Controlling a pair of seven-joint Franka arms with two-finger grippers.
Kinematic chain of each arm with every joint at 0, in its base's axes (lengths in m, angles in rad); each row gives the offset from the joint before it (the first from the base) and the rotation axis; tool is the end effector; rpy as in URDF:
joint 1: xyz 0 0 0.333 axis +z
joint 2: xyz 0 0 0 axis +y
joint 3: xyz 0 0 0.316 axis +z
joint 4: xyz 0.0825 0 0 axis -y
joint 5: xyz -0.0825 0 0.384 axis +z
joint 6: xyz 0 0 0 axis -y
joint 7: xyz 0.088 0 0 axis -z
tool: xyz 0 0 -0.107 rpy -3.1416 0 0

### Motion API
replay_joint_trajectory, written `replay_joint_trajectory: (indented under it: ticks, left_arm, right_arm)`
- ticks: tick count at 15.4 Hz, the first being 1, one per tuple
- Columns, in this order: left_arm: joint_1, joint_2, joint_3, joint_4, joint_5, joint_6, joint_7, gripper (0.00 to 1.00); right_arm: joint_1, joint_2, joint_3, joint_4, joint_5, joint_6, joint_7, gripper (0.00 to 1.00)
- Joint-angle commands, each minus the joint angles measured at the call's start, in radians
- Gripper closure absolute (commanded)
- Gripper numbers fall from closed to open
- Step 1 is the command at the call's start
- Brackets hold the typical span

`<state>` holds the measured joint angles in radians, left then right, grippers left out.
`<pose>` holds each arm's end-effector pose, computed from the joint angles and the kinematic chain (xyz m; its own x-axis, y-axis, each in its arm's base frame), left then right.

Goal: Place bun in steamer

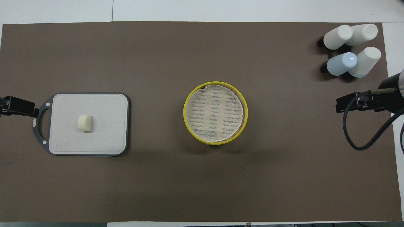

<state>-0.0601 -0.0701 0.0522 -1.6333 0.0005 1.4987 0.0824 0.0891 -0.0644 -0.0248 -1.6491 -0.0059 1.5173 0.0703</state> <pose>0.5245 -0.0031 0.6269 0.9938 -0.0905 -0.0641 -0.0901 -0.9959 0.0085 0.5267 0.0328 0.6181 0.9977 -0.0063 -0.0669 -0.0057 -0.9999 0.0090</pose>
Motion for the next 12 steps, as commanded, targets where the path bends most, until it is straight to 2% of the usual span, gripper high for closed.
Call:
replay_joint_trajectory:
  ticks: [1, 3, 4, 5, 7, 8, 9, 10, 11, 12]
  left_arm:
    - [-0.003, -0.023, 0.003, -0.02, 0.012, -0.002, 0.013, 0.0]
    - [-0.003, -0.023, 0.003, -0.02, 0.012, -0.002, 0.011, 0.0]
    - [-0.004, -0.023, 0.003, -0.02, 0.012, -0.002, 0.01, 0.0]
    - [-0.006, -0.023, 0.003, -0.02, 0.012, -0.002, 0.008, 0.0]
    - [-0.007, -0.023, 0.003, -0.02, 0.012, -0.002, 0.008, 0.0]
    - [-0.006, -0.023, 0.003, -0.023, 0.012, 0.0, 0.01, 0.0]
    - [-0.003, -0.03, 0.003, -0.042, 0.012, 0.008, 0.014, 0.0]
    - [-0.001, -0.052, 0.005, -0.087, 0.012, 0.041, 0.017, 0.0]
    - [-0.001, -0.085, 0.005, -0.176, 0.012, 0.11, 0.019, 0.0]
    - [-0.001, -0.12, 0.005, -0.275, 0.012, 0.199, 0.022, 0.0]
  right_arm:
    - [-0.008, -0.014, 0.002, -0.018, 0.0, 0.02, -0.018, 0.0]
    - [-0.008, -0.008, 0.016, -0.014, 0.016, 0.044, -0.017, 0.0]
    - [-0.008, 0.004, 0.052, -0.006, 0.02, 0.069, -0.015, 0.0]
    - [-0.005, 0.046, 0.136, 0.033, 0.026, 0.076, 0.014, 0.0]
    - [0.009, 0.134, 0.289, 0.118, 0.017, 0.072, 0.31, 0.0]
    - [0.059, 0.217, 0.327, 0.173, 0.0, 0.073, 0.453, 0.0]
    - [0.139, 0.306, 0.329, 0.268, -0.018, 0.073, 0.544, 0.0]
    - [0.231, 0.387, 0.327, 0.337, -0.07, 0.093, 0.616, 0.0]
    - [0.289, 0.443, 0.327, 0.348, -0.107, 0.142, 0.685, 0.0]
    - [0.32, 0.461, 0.329, 0.341, -0.112, 0.234, 0.731, 0.0]
